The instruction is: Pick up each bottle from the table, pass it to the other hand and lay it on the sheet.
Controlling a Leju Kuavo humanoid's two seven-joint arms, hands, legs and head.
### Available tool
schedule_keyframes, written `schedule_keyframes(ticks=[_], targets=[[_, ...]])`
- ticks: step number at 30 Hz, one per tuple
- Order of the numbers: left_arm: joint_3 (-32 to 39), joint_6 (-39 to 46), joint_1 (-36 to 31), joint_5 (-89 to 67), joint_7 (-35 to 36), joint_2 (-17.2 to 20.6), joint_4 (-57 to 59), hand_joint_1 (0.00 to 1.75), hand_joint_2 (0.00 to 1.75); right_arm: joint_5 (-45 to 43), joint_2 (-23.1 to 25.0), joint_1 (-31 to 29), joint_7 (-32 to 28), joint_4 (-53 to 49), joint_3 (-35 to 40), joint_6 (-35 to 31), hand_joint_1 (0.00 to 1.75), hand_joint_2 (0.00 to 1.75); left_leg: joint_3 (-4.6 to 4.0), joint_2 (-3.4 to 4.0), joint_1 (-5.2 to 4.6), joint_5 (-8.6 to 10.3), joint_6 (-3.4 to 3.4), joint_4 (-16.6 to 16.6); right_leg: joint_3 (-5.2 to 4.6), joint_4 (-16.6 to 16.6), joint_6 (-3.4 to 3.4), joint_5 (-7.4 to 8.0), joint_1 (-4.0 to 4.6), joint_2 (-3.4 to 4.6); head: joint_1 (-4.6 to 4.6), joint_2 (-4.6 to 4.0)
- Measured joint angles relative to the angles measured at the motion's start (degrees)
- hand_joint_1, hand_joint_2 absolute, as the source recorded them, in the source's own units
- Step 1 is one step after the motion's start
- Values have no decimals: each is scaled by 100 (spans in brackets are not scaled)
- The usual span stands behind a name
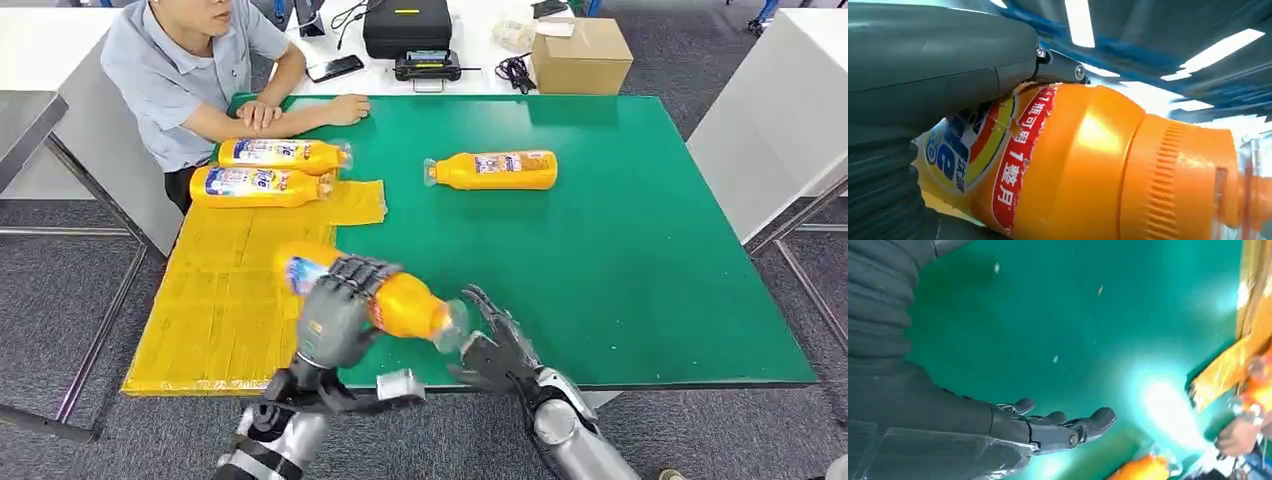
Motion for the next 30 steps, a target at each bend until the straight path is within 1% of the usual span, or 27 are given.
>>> schedule_keyframes(ticks=[1, 2, 5, 9, 11, 14, 18, 23, 27, 28, 29, 30], targets=[[74, 2, -2, -345, 380, 22, 0, 175, 175, 41, 22, 10, -24, 0, -63, 0, 0, 175, 0, -2, 3, 1, -1, 0, 0, 0, 0, 0, 2, -1, 0, 0], [126, 15, -19, -758, 915, 115, -2, 175, 175, 81, 74, 33, -50, 0, -168, 43, 0, 175, 0, -8, 8, 4, -4, 0, 1, 1, -1, 0, 5, -3, 4, 0], [144, 20, -111, -1198, 1621, 304, 66, 175, 175, 175, 168, 90, -96, 22, -269, 147, 0, 175, -1, -7, 10, 7, -9, 0, 0, 5, -1, 0, 7, -2, 0, 0], [100, 11, -458, -1325, 2204, 527, 631, 175, 175, 179, 243, 113, -181, 74, -356, 201, 0, 175, -2, -8, 9, 8, -9, -1, 1, 6, -1, 0, 5, -2, 2, 0], [47, -149, -686, -1342, 2423, 603, 984, 175, 175, 170, 273, 105, -192, 96, -389, 271, 0, 175, -4, -9, 7, 10, -6, 0, 2, 6, 0, 0, 2, -3, 2, 0], [23, -166, -938, -1342, 2532, 697, 1450, 175, 175, 161, 319, 98, -194, 127, -422, 304, 0, 175, -4, -9, 3, 11, -4, 0, 2, 5, 2, 2, 0, -3, 2, 0], [-31, -474, -1244, -1262, 2693, 767, 2012, 175, 175, 151, 361, 51, -194, 183, -443, 376, 0, 175, -4, -9, 2, 11, -3, 0, 1, 6, 2, 2, 0, -2, 0, 0], [-29, -839, -1617, -678, 2331, 778, 2782, 175, 175, 142, 426, -58, -194, 304, -496, 448, 0, 175, -4, -9, 4, 11, -4, 0, 0, 6, 2, 2, 1, -2, 2, 0], [-33, -905, -1736, -649, 2298, 778, 3106, 175, 175, 142, 448, -102, -194, 376, -529, 461, 0, 175, -4, -9, 4, 11, -4, 0, 0, 6, 2, 2, 1, -2, 2, 0], [-33, -907, -1754, -649, 2298, 778, 3152, 169, 175, 142, 452, -109, -194, 387, -531, 461, 0, 175, -5, -9, 4, 11, -4, 0, 0, 6, 2, 2, 1, -2, 2, 0], [-38, -907, -1773, -649, 2293, 778, 3197, 122, 175, 142, 454, -114, -194, 400, -531, 461, 0, 175, -5, -9, 4, 11, -4, 0, 0, 6, 2, 2, 1, -3, 2, 0], [-42, -907, -1787, -638, 2295, 778, 3222, 9, 175, 142, 457, -118, -194, 411, -531, 461, 0, 175, -5, -9, 4, 11, -4, 0, 0, 6, 2, 2, 1, -3, 2, 0]])
